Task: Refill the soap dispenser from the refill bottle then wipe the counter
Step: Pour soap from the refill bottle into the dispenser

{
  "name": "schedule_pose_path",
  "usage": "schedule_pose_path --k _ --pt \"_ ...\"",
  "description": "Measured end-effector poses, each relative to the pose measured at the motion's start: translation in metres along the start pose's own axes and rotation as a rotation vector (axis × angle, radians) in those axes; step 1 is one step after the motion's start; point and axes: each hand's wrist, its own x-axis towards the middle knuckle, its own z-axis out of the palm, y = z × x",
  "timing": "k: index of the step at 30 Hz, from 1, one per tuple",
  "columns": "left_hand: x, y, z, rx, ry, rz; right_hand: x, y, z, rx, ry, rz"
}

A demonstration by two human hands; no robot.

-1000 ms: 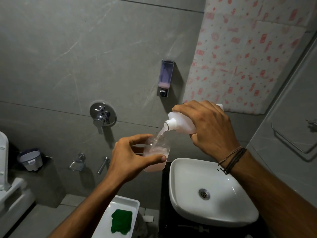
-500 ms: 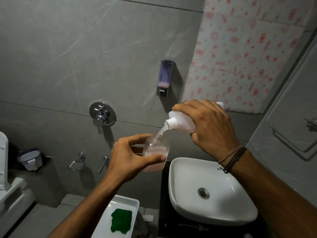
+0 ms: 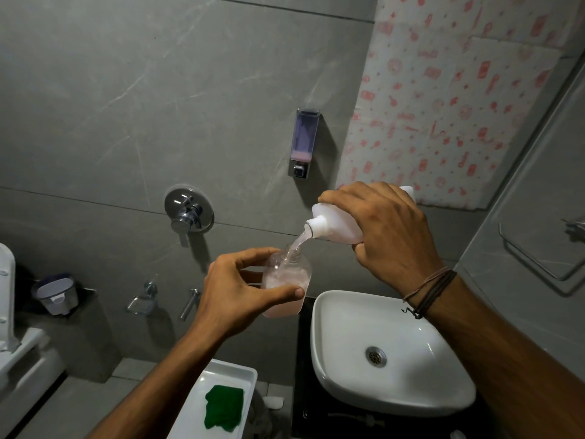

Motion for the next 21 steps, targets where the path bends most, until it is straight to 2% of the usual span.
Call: schedule_pose_path --k 21 --pt "0.0045 -0.0025 0.0016 -0.015 -0.018 -0.004 0.0029 0.0028 0.0027 -0.025 0.007 0.001"
